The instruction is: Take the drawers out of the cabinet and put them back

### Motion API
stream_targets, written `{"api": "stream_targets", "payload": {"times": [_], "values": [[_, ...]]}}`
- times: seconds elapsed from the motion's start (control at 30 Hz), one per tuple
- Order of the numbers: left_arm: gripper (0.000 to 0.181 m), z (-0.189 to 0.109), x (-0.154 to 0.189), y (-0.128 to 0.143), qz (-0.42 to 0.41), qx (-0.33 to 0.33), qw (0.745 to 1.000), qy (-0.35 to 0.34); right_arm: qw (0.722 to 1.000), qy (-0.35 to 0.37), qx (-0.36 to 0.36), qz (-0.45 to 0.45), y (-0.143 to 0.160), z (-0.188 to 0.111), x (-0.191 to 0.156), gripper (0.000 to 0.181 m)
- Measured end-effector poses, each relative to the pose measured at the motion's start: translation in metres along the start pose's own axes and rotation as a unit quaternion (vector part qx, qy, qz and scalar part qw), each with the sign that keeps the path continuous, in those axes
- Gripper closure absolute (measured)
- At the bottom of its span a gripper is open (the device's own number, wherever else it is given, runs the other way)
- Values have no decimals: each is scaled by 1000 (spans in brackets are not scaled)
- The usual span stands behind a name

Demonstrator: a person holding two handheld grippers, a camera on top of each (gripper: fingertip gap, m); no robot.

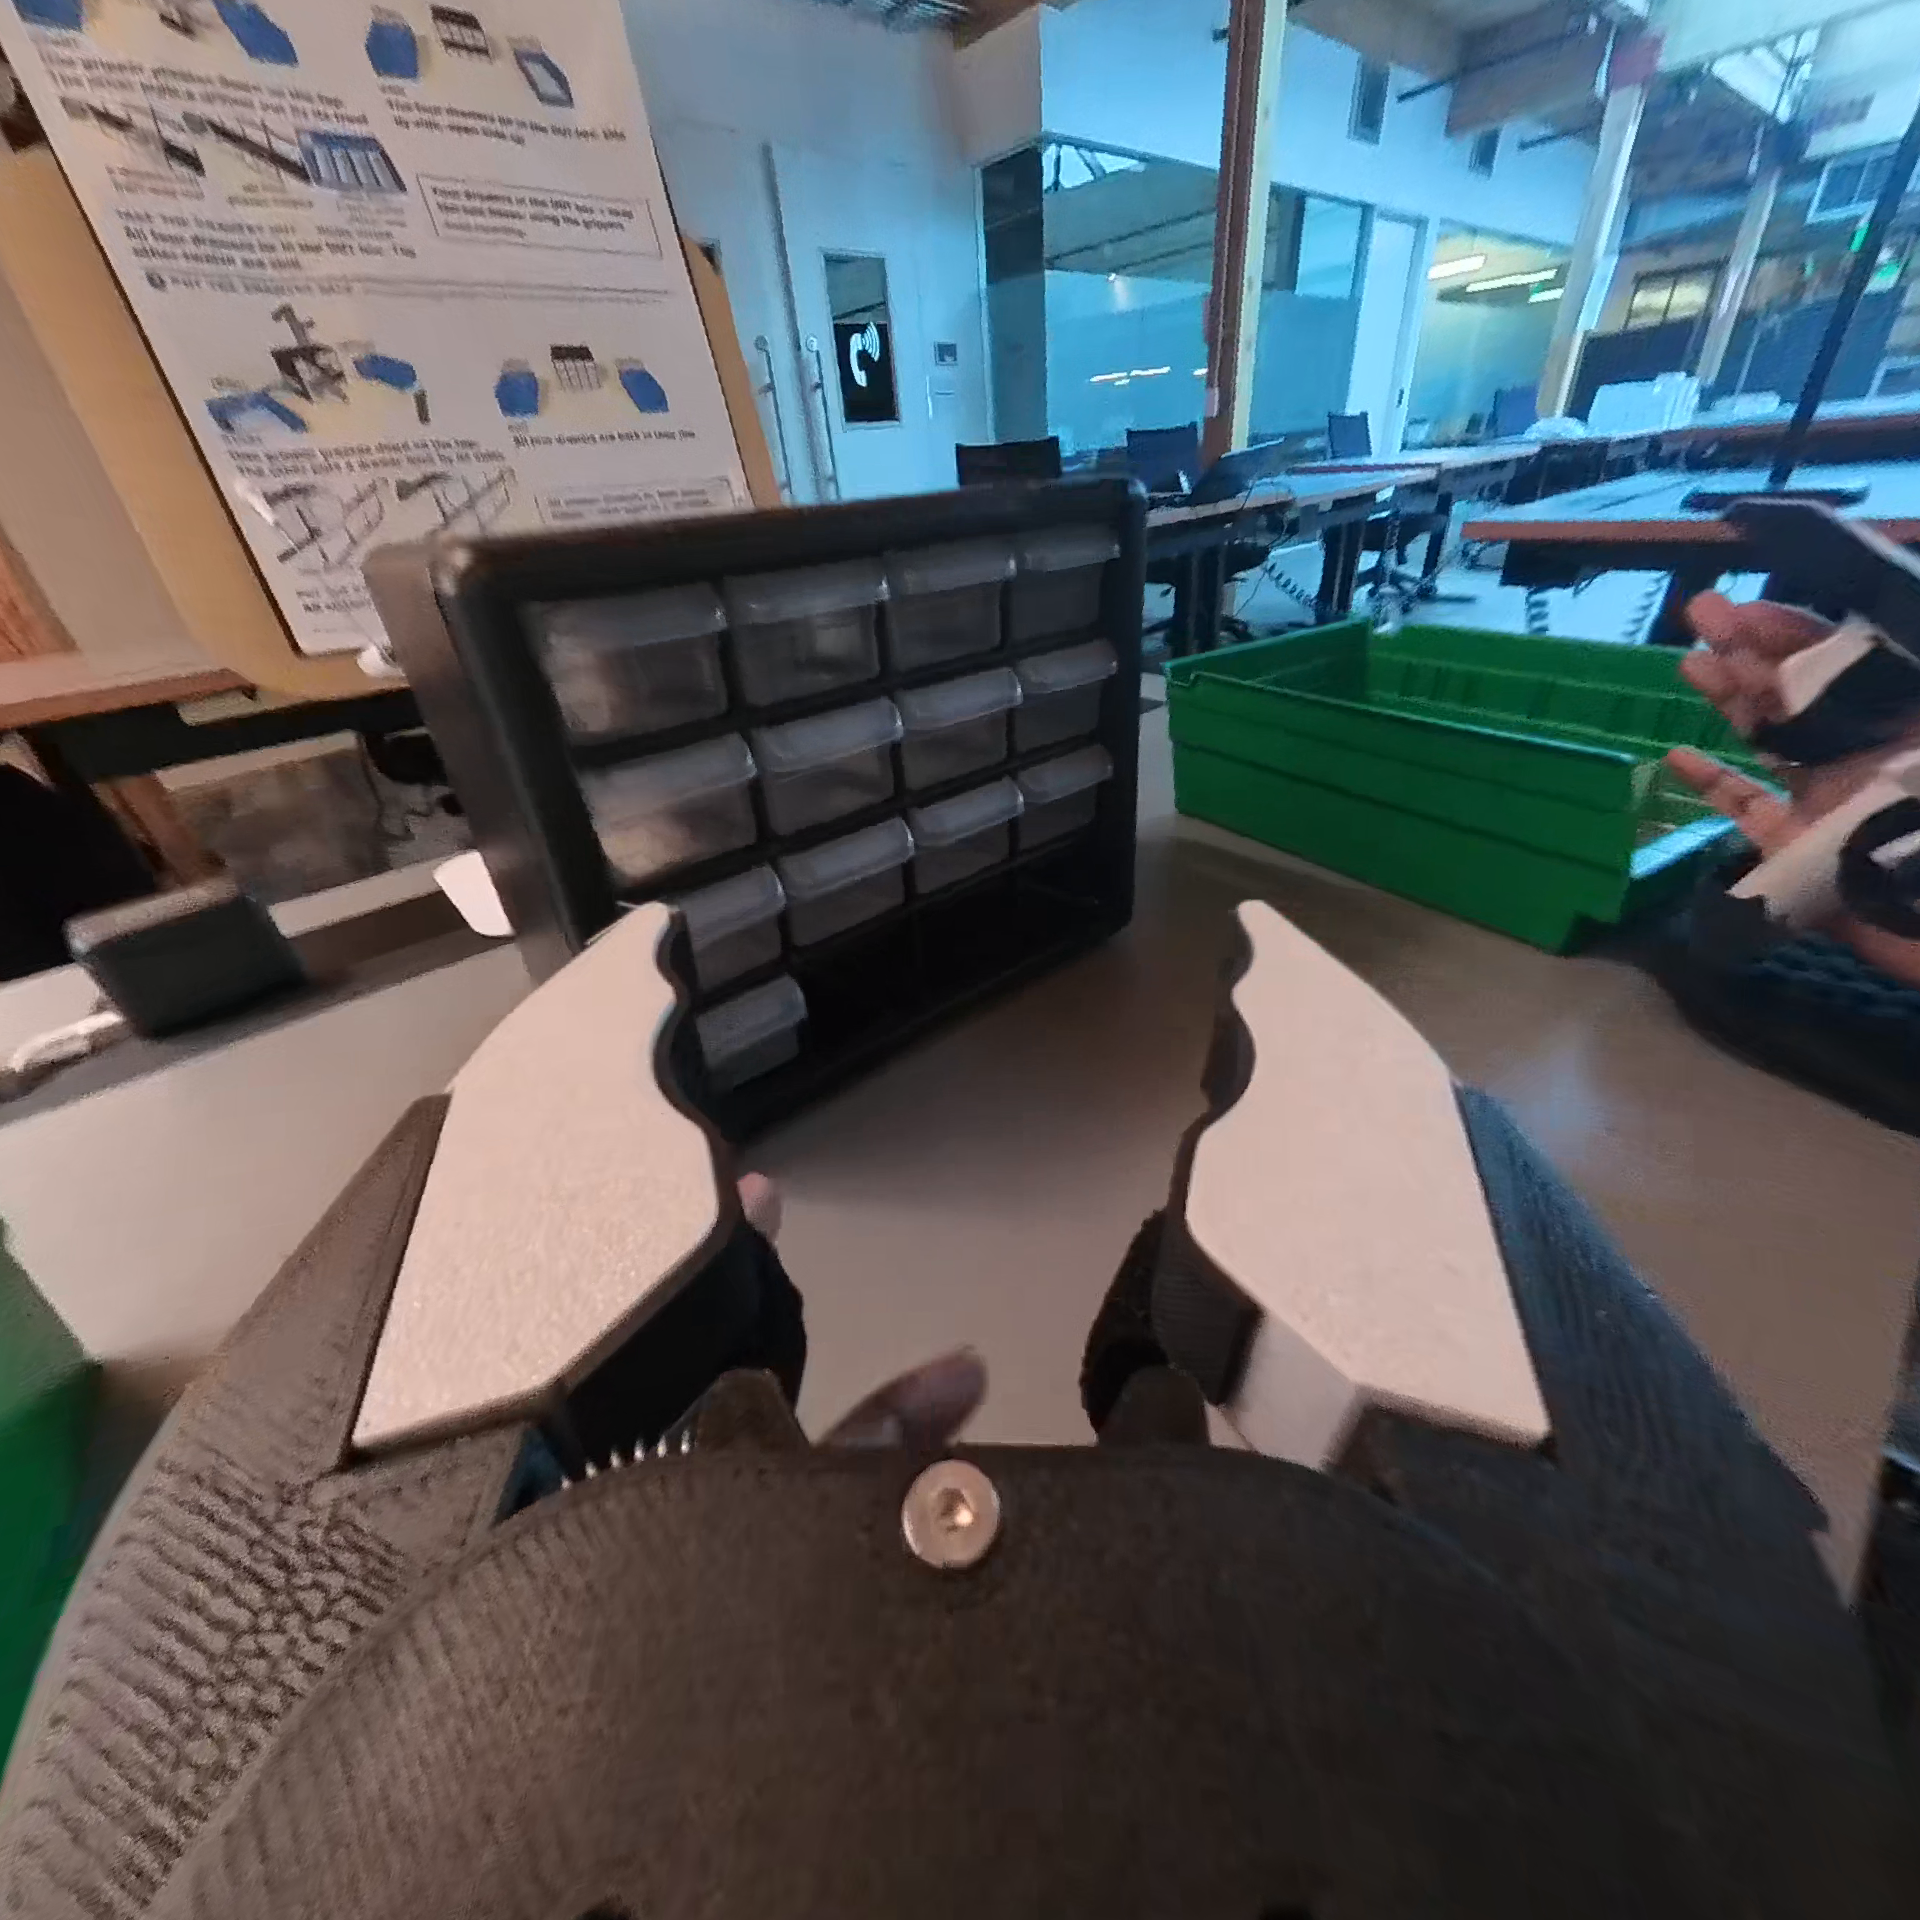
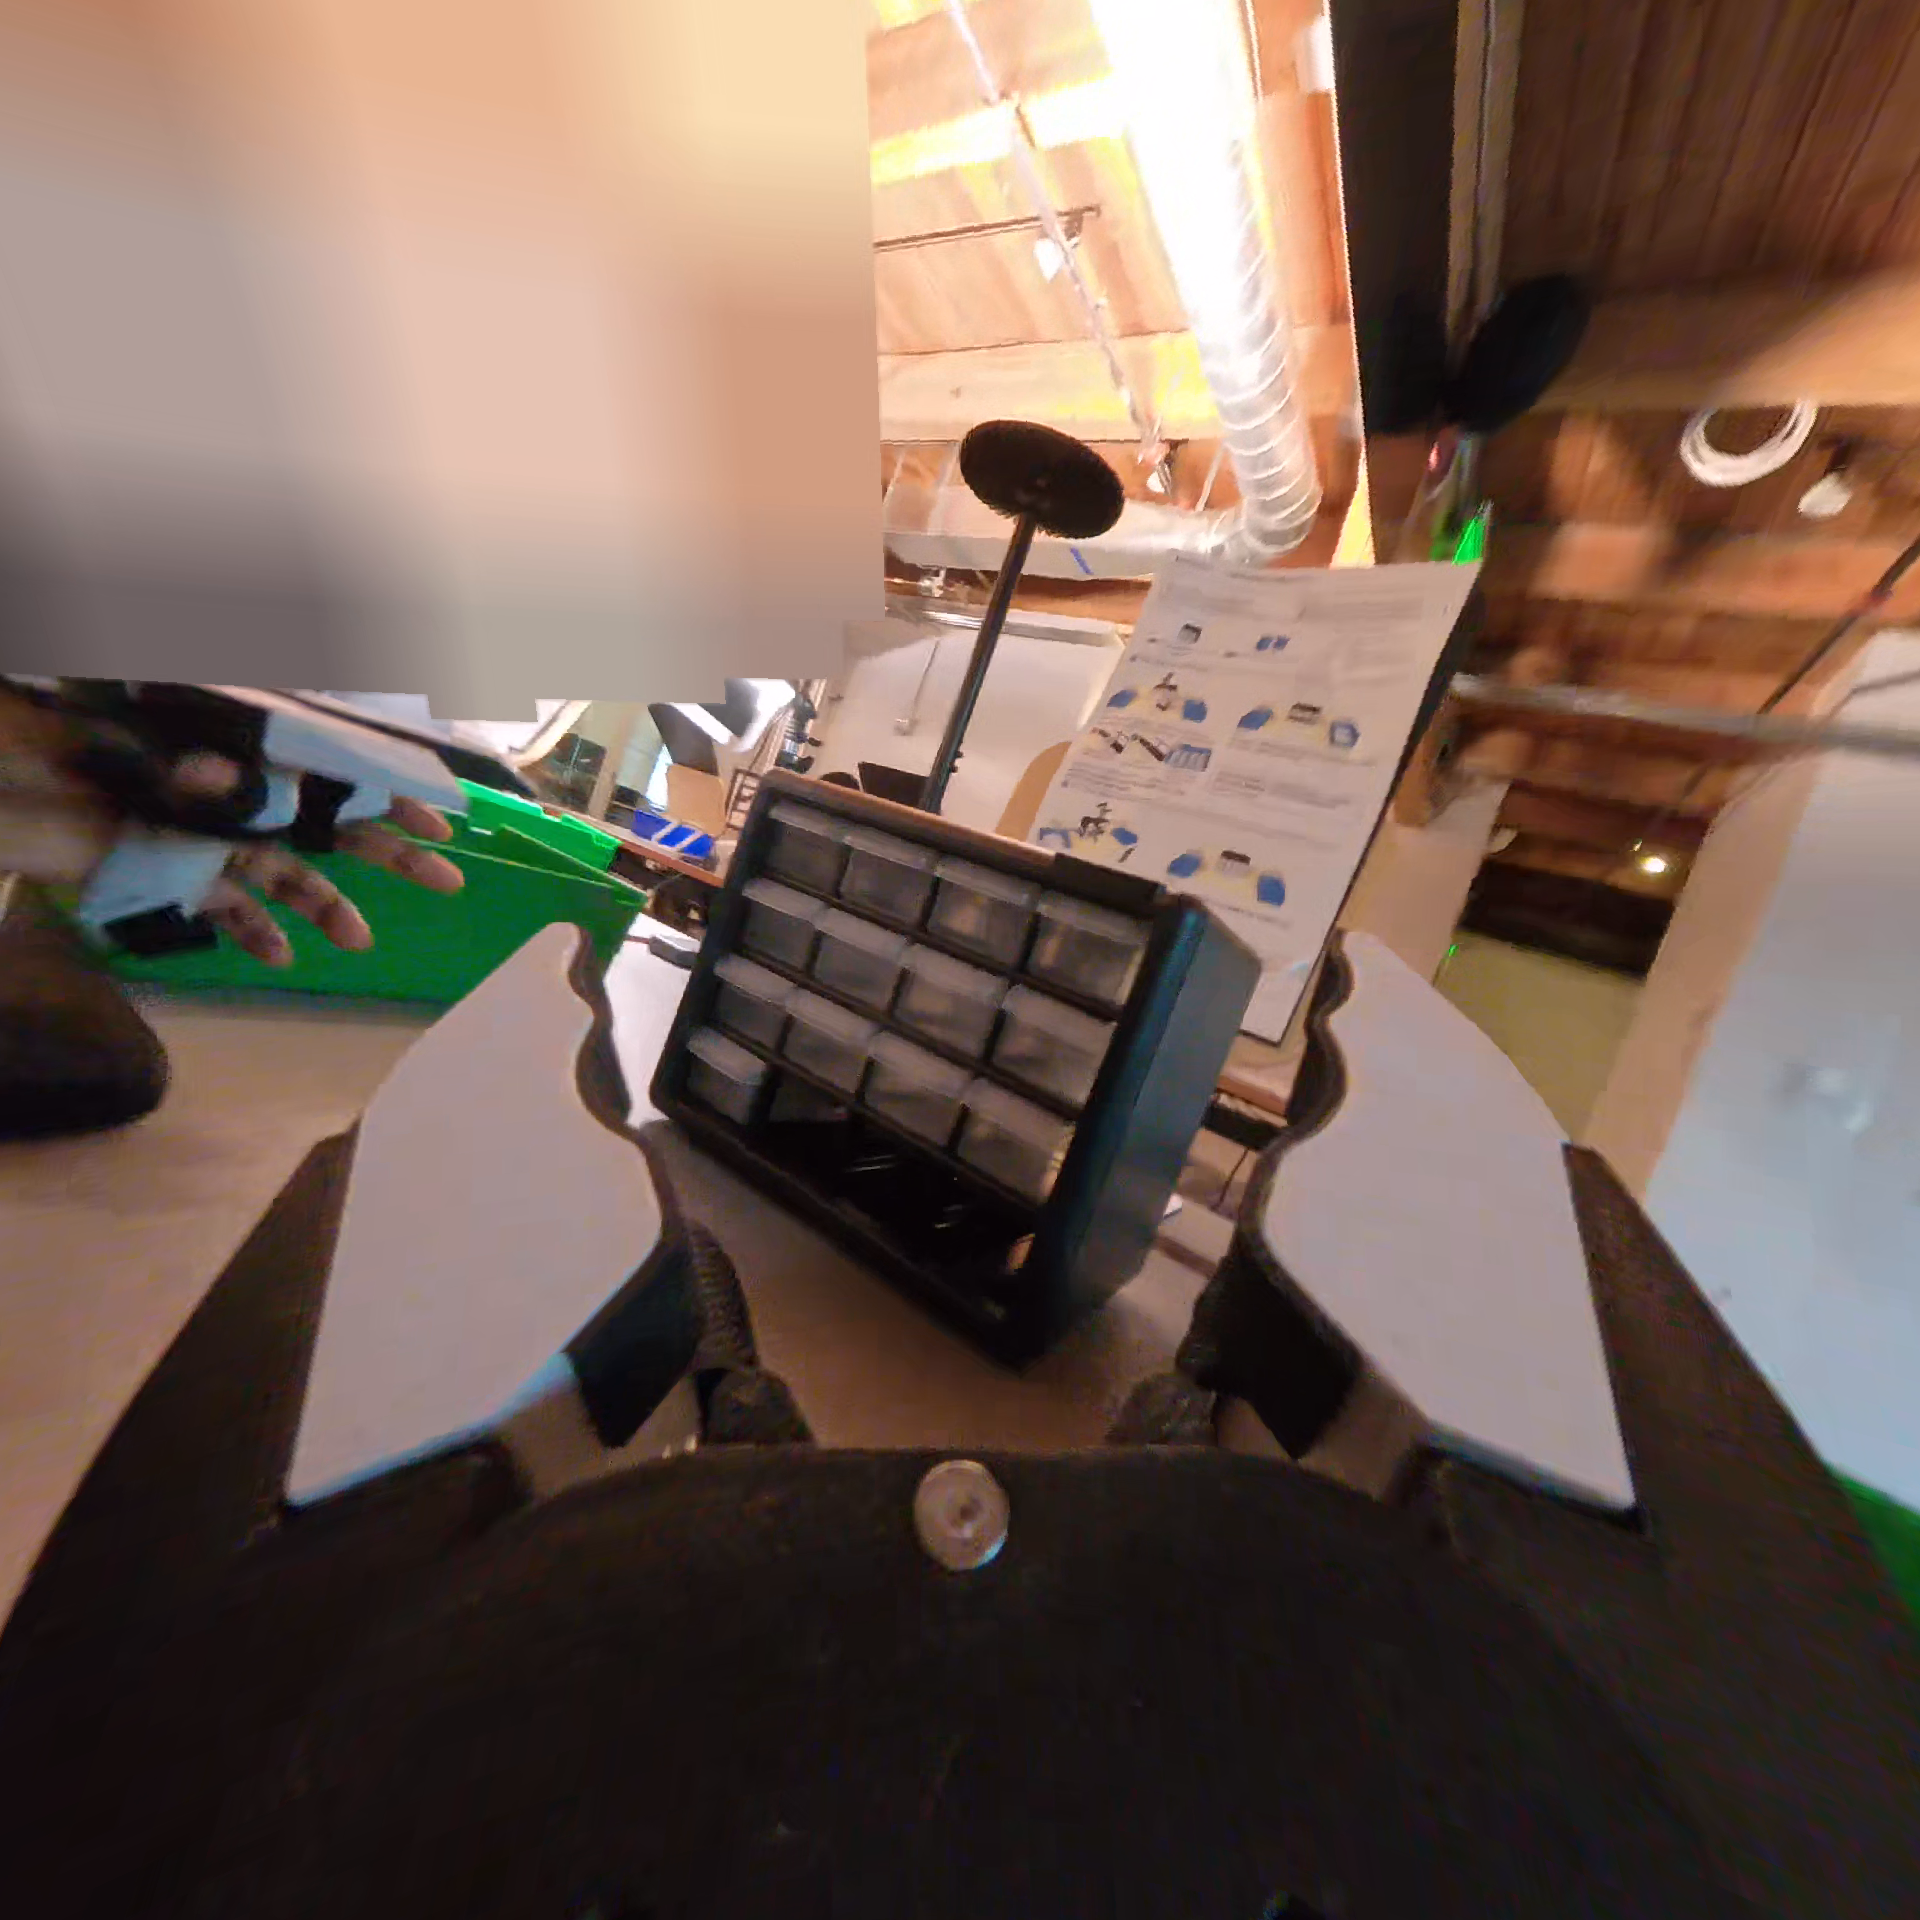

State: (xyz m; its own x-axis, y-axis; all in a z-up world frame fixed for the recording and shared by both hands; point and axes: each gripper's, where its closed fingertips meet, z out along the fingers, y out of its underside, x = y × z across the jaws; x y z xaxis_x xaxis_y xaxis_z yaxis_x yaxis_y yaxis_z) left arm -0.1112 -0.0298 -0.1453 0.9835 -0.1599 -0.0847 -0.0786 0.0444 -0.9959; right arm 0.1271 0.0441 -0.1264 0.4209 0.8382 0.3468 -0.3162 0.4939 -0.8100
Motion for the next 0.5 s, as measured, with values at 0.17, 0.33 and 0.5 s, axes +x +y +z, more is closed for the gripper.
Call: {"api": "stream_targets", "payload": {"times": [0.17,0.33,0.5], "values": [[151,13,-20,-29,-2,-25,1000,5,998,33,30,-41,-17,-1,1,139],[181,19,-25,-52,2,-2,1000,-12,993,68,-28,96,-28,39,-5,181],[181,28,-14,-45,26,-14,1000,-7,972,45,-174,151,-8,123,21,181]]}}
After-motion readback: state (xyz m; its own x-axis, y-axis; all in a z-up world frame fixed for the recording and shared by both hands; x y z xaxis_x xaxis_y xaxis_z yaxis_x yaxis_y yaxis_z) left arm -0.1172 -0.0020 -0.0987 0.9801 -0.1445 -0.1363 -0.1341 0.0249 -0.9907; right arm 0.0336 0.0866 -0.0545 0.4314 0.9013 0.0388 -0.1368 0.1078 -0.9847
